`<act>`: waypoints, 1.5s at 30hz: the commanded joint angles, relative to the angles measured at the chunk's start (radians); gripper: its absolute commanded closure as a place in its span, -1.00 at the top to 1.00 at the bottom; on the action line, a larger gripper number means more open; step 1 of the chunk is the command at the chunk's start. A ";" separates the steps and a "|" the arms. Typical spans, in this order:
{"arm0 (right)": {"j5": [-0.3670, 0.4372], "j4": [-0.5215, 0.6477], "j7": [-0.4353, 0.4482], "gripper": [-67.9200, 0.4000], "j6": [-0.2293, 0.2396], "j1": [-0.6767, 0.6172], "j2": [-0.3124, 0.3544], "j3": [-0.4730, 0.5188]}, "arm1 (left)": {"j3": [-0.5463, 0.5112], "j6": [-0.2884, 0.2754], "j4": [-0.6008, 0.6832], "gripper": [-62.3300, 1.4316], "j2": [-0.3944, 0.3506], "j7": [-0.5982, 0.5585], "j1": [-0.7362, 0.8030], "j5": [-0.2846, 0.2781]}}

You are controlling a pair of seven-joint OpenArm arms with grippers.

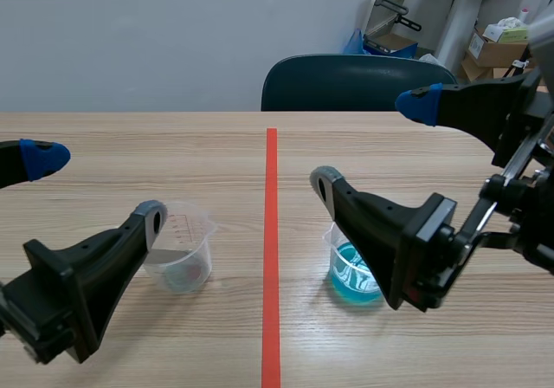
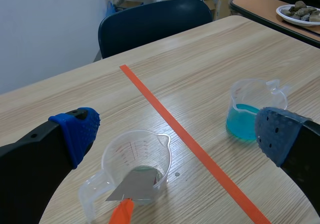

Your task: Do the redox reaction experiment

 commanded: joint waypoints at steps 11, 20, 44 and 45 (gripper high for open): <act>0.010 -0.002 0.015 1.00 -0.004 0.012 0.010 0.001 | -0.027 0.071 0.018 1.00 0.010 0.010 0.096 -0.117; 0.009 -0.002 0.015 1.00 -0.004 0.012 0.010 0.001 | -0.167 0.088 0.029 1.00 0.106 -0.064 0.334 -0.180; -0.079 -0.007 -0.201 1.00 -0.004 0.389 -0.002 -0.332 | -0.259 0.074 0.162 1.00 0.209 -0.123 0.512 -0.168; -0.095 -0.010 -0.217 1.00 -0.004 0.415 -0.011 -0.360 | -0.259 0.074 0.169 1.00 0.209 -0.123 0.512 -0.163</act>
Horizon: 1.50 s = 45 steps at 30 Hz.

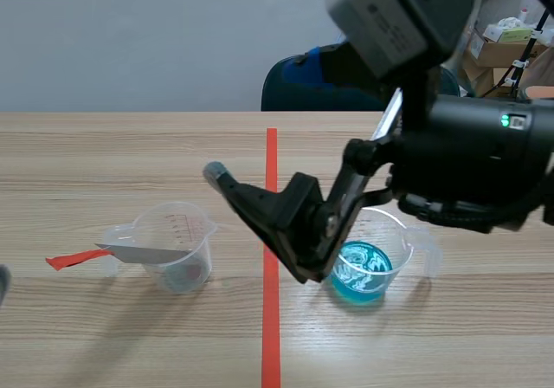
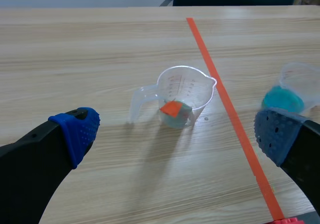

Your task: Do the redox reaction experiment

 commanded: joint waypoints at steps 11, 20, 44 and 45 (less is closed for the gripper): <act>-0.151 -0.196 -0.027 1.00 -0.004 0.263 -0.139 -0.311 | -0.002 -0.018 0.036 1.00 -0.001 -0.005 -0.003 0.047; -0.241 -0.420 0.056 1.00 -0.053 0.404 -0.267 -0.509 | -0.002 -0.018 0.036 1.00 -0.001 -0.006 -0.003 0.064; -0.339 -0.704 0.097 0.69 -0.188 0.519 -0.454 -0.665 | -0.002 -0.017 0.036 1.00 0.000 -0.003 -0.003 0.064; -0.339 -0.704 0.099 0.63 -0.188 0.519 -0.454 -0.665 | -0.002 -0.017 0.036 1.00 0.000 -0.003 -0.003 0.064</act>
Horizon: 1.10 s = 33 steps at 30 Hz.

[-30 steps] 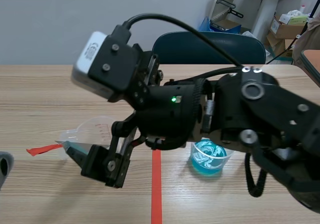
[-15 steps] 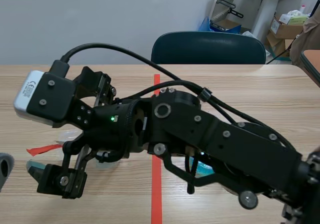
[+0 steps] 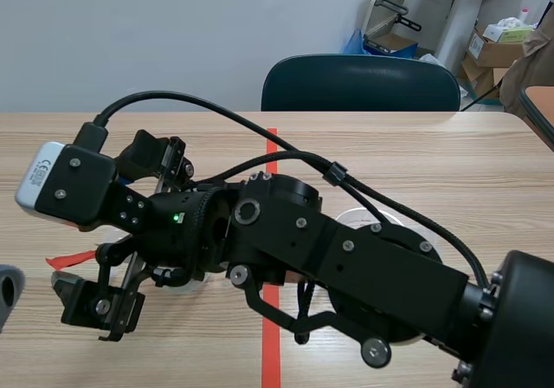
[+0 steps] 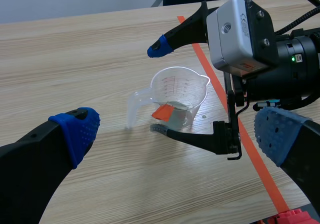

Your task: Do the redox reaction experiment

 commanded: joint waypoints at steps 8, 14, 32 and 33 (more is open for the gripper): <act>0.010 0.020 0.027 0.20 -0.061 0.028 -0.005 0.001 | -0.002 -0.006 0.013 1.00 0.002 -0.014 -0.003 -0.006; 0.010 0.021 0.026 -0.21 -0.082 0.028 -0.005 0.002 | -0.002 -0.006 0.013 1.00 0.002 -0.014 -0.003 -0.006; 0.010 0.127 0.036 -0.97 -0.081 0.028 0.052 0.006 | -0.002 -0.006 0.013 1.00 0.002 -0.011 -0.003 -0.006; 0.010 0.151 0.031 -0.97 -0.080 0.028 0.063 0.008 | -0.002 -0.006 0.013 1.00 0.002 -0.011 -0.003 -0.006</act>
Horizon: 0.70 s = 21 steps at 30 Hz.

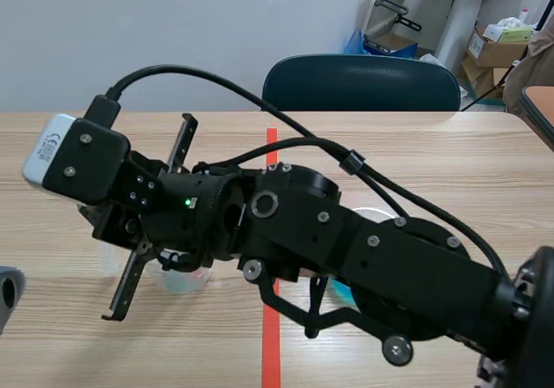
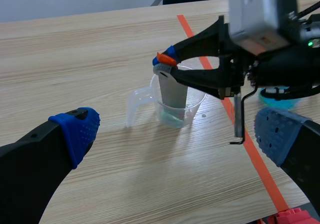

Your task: Do the redox reaction experiment

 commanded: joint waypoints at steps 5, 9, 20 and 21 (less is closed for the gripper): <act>0.011 0.156 -0.050 -0.97 0.000 0.028 0.040 0.028 | -0.002 -0.003 0.013 1.00 0.002 -0.014 -0.003 -0.006; 0.023 0.229 -0.110 -0.97 0.008 0.029 0.051 0.056 | -0.002 -0.003 0.013 1.00 0.002 -0.014 -0.003 -0.006; 0.240 0.327 -0.278 -0.97 0.089 0.137 0.051 0.108 | -0.002 -0.003 0.013 1.00 0.002 -0.014 -0.003 -0.006; 0.259 0.329 -0.288 -0.97 0.093 0.150 0.051 0.108 | -0.002 -0.003 0.013 1.00 0.002 -0.014 -0.003 -0.006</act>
